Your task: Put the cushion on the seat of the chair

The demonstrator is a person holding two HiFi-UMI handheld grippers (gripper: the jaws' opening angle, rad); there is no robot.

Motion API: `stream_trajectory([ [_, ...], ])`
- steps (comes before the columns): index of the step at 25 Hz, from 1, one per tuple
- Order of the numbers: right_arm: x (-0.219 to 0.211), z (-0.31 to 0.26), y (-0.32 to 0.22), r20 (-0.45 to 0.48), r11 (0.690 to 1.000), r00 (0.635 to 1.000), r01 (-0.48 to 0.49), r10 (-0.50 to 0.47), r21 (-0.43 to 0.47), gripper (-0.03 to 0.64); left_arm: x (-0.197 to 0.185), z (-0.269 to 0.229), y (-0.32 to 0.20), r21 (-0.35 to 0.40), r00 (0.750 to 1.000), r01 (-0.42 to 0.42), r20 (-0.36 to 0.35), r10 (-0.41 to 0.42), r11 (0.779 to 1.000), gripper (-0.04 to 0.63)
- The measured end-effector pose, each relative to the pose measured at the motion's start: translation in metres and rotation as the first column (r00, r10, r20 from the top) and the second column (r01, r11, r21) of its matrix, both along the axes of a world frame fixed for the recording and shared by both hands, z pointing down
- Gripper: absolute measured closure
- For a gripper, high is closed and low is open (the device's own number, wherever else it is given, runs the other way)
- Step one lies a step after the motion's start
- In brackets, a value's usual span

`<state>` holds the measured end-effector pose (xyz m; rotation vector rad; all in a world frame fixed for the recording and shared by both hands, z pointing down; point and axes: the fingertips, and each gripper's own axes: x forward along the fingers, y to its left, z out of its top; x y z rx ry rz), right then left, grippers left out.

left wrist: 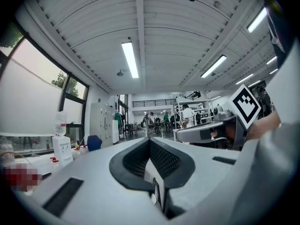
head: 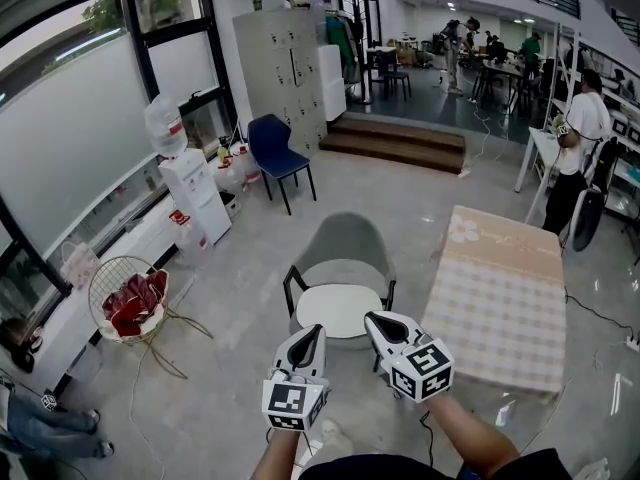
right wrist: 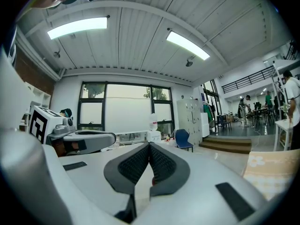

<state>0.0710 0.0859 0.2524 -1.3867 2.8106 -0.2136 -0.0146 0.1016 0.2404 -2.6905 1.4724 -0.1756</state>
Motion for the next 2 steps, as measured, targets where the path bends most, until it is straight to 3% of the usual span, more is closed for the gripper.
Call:
stream_trajectory([
  [2, -0.0007, 0.0022, 0.0015, -0.003, 1.0, 1.0, 0.003, -0.003, 0.001, 0.598, 0.0009, 0.0022, 0.0013, 0.0, 1.0, -0.002, -0.001, 0.002, 1.0, 0.591],
])
